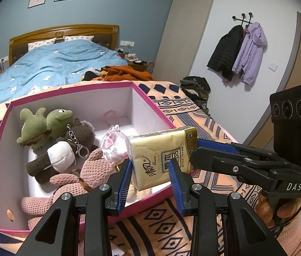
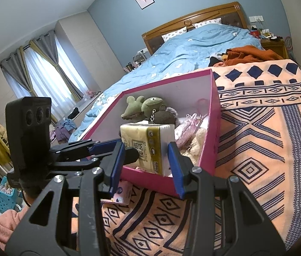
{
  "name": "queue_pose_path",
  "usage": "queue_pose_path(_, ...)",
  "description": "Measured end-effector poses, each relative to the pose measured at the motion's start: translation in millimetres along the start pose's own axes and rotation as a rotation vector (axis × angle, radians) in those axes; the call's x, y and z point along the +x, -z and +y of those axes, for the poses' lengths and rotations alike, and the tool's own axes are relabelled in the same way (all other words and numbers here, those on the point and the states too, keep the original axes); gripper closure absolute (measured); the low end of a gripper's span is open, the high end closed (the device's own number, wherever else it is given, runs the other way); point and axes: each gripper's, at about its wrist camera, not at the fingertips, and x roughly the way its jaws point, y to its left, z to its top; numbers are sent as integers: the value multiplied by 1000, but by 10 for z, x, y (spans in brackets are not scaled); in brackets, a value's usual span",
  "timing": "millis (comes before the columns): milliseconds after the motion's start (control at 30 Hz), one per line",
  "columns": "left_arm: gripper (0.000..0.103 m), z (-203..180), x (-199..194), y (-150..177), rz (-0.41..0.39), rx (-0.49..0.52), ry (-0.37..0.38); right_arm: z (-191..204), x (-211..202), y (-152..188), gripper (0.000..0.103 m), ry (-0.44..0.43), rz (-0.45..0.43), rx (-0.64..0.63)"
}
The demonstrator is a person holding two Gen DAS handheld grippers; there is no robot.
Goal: Organize objects
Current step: 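Carry the tissue packet over the box rim toward the plushes, then lower the cream tissue packet into the box and open both grippers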
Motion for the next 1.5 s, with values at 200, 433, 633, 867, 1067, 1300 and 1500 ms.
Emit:
queue_pose_path(200, 68, 24, 61, -1, 13, -2, -4, -29, 49, -4, 58, 11, 7, 8)
queue_pose_path(433, 68, 51, 133, 14, 32, -13, -11, -53, 94, -8, 58, 20, 14, 14)
queue_pose_path(633, 68, 78, 174, 20, 42, -22, -16, -59, 131, 4, 58, 21, 22, 17)
queue_pose_path(867, 68, 89, 189, 34, 48, -23, -17, -64, 140, 11, 58, 24, 21, 19)
queue_pose_path(1067, 68, 94, 208, 44, 56, -27, -18, -71, 153, 21, 58, 30, 26, 20)
queue_pose_path(1300, 68, 111, 224, 51, 63, -31, -18, -68, 174, 28, 58, 39, 32, 19)
queue_pose_path(1500, 68, 112, 239, 56, 66, -33, -15, -68, 188, 30, 58, 50, 38, 14)
